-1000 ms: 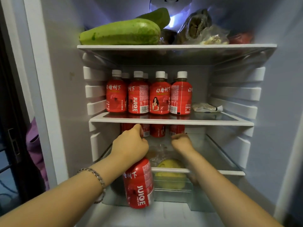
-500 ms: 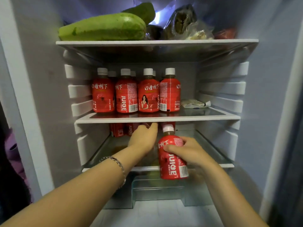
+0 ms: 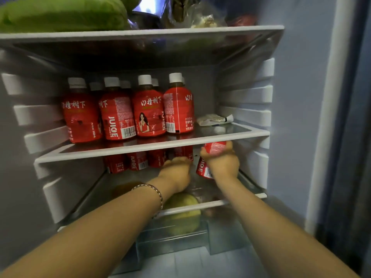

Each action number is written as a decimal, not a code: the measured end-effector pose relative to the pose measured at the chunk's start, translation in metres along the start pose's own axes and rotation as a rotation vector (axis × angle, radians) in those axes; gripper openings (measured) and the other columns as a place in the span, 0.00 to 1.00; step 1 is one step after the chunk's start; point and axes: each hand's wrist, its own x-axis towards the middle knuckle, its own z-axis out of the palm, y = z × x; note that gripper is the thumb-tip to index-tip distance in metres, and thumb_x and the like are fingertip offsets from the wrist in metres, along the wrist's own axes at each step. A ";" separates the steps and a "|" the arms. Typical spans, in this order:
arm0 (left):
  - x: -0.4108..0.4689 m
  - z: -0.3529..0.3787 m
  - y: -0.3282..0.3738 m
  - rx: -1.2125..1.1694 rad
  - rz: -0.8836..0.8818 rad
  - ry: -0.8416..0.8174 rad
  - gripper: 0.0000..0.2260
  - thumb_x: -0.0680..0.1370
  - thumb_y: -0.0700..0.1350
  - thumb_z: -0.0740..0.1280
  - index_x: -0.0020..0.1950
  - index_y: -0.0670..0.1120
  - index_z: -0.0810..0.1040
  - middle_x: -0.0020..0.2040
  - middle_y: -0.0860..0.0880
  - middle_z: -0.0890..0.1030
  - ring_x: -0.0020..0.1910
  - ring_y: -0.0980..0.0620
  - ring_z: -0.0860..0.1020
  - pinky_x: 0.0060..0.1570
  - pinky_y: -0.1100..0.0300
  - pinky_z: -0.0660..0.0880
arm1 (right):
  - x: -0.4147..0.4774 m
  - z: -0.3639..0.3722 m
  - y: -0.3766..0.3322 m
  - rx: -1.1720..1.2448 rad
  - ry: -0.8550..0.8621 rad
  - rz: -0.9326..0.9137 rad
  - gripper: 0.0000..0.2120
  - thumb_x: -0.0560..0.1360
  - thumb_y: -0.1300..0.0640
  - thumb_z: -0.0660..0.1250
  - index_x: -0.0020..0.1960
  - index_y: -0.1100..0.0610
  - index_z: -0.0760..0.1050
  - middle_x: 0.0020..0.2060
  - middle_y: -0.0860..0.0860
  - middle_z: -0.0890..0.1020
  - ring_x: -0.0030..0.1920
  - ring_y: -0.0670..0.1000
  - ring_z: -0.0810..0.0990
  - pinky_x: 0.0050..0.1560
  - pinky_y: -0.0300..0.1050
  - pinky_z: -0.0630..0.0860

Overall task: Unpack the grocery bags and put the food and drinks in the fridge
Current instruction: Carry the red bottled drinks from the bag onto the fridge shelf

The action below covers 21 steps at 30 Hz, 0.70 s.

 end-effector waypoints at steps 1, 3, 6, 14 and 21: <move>0.005 0.003 0.001 -0.002 -0.008 -0.020 0.16 0.78 0.41 0.58 0.66 0.47 0.72 0.65 0.45 0.73 0.63 0.44 0.73 0.64 0.54 0.68 | 0.002 0.003 -0.002 -0.013 0.013 -0.004 0.32 0.68 0.45 0.71 0.64 0.59 0.65 0.56 0.59 0.79 0.55 0.61 0.80 0.54 0.49 0.76; 0.011 0.009 0.002 -0.017 -0.024 -0.059 0.16 0.78 0.41 0.58 0.66 0.48 0.72 0.65 0.45 0.74 0.63 0.44 0.73 0.64 0.54 0.67 | 0.002 0.005 -0.002 -0.035 0.018 -0.021 0.32 0.67 0.45 0.71 0.65 0.59 0.65 0.55 0.60 0.79 0.53 0.61 0.80 0.52 0.51 0.78; 0.016 0.014 0.002 -0.054 -0.036 -0.071 0.13 0.79 0.42 0.57 0.62 0.49 0.74 0.64 0.46 0.75 0.62 0.45 0.74 0.62 0.56 0.68 | -0.013 0.005 0.006 -0.122 -0.059 -0.130 0.36 0.66 0.46 0.74 0.67 0.56 0.62 0.57 0.58 0.76 0.56 0.60 0.78 0.55 0.51 0.77; 0.024 0.011 -0.016 0.101 0.017 -0.076 0.20 0.81 0.44 0.54 0.74 0.51 0.64 0.74 0.50 0.64 0.71 0.48 0.64 0.70 0.55 0.60 | -0.009 0.010 0.018 -0.133 -0.078 -0.247 0.39 0.70 0.46 0.72 0.72 0.56 0.56 0.63 0.56 0.69 0.59 0.59 0.76 0.54 0.52 0.76; 0.062 0.029 -0.005 0.585 0.135 -0.168 0.26 0.82 0.45 0.55 0.78 0.47 0.50 0.79 0.51 0.48 0.77 0.50 0.46 0.74 0.51 0.44 | 0.031 0.013 0.016 -0.371 -0.192 -0.078 0.36 0.73 0.42 0.67 0.71 0.59 0.56 0.64 0.59 0.70 0.62 0.61 0.73 0.56 0.55 0.73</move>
